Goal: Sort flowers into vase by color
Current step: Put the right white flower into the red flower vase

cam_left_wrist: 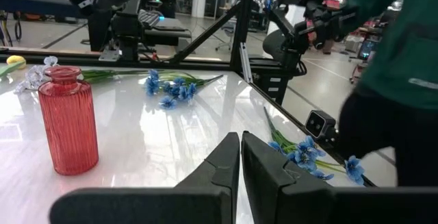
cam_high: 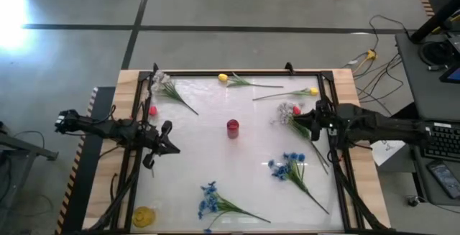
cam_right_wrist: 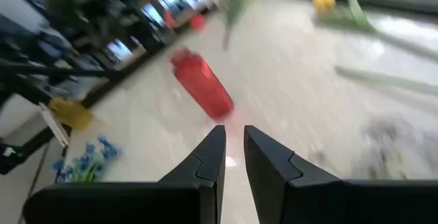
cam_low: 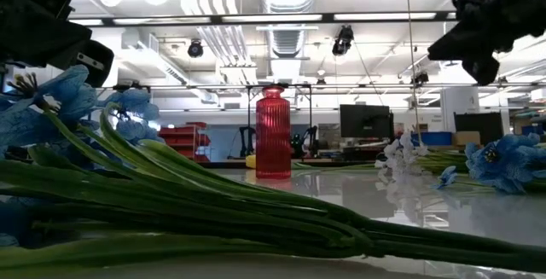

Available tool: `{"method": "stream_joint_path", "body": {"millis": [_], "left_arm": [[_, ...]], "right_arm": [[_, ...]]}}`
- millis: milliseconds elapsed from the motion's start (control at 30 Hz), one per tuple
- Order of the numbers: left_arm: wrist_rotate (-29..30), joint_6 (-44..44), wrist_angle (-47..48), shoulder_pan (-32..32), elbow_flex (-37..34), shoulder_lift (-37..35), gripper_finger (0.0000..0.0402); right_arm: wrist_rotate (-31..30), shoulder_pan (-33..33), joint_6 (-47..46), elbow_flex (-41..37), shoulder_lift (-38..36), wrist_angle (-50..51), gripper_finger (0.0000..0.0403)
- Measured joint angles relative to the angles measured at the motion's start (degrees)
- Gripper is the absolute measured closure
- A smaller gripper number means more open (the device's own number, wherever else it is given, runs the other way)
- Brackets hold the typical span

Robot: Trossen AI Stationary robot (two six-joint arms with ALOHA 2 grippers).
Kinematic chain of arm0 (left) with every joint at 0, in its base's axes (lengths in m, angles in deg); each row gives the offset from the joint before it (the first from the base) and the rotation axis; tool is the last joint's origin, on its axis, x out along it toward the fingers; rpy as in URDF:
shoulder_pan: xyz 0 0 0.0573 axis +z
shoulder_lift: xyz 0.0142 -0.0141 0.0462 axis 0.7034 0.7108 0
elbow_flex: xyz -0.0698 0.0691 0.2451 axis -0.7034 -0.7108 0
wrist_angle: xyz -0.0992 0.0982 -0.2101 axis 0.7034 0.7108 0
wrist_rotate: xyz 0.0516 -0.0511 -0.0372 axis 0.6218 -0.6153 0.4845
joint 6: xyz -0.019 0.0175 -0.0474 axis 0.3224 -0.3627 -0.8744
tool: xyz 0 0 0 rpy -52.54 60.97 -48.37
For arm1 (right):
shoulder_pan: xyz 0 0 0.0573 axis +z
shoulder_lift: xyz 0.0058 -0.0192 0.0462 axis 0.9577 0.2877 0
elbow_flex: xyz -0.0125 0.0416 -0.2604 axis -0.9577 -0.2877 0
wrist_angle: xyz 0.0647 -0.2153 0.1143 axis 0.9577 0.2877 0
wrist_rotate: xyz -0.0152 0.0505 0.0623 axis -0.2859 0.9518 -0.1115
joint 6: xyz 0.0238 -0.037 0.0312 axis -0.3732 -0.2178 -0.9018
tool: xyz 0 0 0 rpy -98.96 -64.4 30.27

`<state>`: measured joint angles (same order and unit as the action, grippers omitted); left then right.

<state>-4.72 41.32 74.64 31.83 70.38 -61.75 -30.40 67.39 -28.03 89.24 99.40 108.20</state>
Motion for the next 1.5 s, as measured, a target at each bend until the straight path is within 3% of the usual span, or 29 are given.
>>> {"method": "stream_joint_path", "body": {"millis": [167,467,767,933,1233,1500], "left_arm": [[0.0,0.0,0.0,0.0,0.0,0.0,0.0396],[0.0,0.0,0.0,0.0,0.0,0.0,0.0396],[0.0,0.0,0.1,0.0,0.0,0.0,0.0396],[0.0,0.0,0.0,0.0,0.0,0.0,0.0396],[0.0,0.0,0.0,0.0,0.0,0.0,0.0396],[0.0,0.0,0.0,0.0,0.0,0.0,0.0396]], "right_arm": [[-0.1,0.0,-11.1,9.0,11.2,10.9,0.0355],[0.2,-0.1,-16.8,19.1,33.2,20.5,0.0347],[2.2,-6.4,-13.6,20.2,48.9,26.8,0.0225],[0.9,-11.7,-7.3,20.4,52.5,25.4,0.0194],[1.1,-16.0,-0.1,20.4,59.0,21.7,0.0214],[2.1,-16.0,0.7,20.5,62.7,19.6,0.0283]]}}
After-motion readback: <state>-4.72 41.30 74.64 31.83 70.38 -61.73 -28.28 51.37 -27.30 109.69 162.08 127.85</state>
